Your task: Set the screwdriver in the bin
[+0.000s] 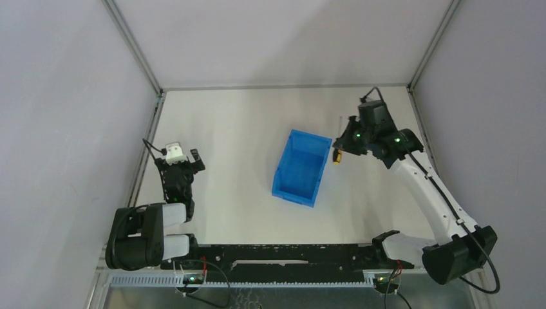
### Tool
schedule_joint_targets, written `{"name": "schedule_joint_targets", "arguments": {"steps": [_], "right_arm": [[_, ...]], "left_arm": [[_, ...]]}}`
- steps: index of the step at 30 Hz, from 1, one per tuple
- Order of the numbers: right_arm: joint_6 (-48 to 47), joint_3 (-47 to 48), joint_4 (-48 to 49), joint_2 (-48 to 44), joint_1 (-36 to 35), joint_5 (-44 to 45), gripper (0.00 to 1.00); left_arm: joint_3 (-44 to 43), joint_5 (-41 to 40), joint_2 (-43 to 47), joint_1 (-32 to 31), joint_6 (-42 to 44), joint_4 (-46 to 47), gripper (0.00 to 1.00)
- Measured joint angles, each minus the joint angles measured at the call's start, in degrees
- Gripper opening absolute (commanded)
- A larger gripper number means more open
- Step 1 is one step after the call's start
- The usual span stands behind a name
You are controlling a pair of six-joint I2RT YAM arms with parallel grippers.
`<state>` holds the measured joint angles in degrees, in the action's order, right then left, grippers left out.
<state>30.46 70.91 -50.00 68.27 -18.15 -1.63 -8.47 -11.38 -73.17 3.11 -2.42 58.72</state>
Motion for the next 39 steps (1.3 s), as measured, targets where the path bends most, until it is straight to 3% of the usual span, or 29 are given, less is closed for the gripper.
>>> {"name": "schedule_joint_targets", "arguments": {"steps": [6, 10, 29, 39], "right_arm": [[4.28, 4.2, 1.9, 2.43, -12.59, 2.67, 0.05], [7.85, 4.26, 4.13, 6.88, -16.55, 6.32, 0.06], [18.01, 4.24, 10.49, 38.16, -21.49, 16.15, 0.2], [21.24, 4.24, 10.82, 42.16, -23.12, 19.82, 0.49]], "left_arm": [[0.0, 0.0, 0.0, 0.0, 0.0, 0.0, 1.0], [0.0, -0.02, 0.0, 0.0, 0.0, 0.0, 1.0], [0.0, 0.0, 0.0, 0.0, 0.0, 0.0, 1.0], [0.0, 0.0, 0.0, 0.0, 0.0, 0.0, 1.0]]}}
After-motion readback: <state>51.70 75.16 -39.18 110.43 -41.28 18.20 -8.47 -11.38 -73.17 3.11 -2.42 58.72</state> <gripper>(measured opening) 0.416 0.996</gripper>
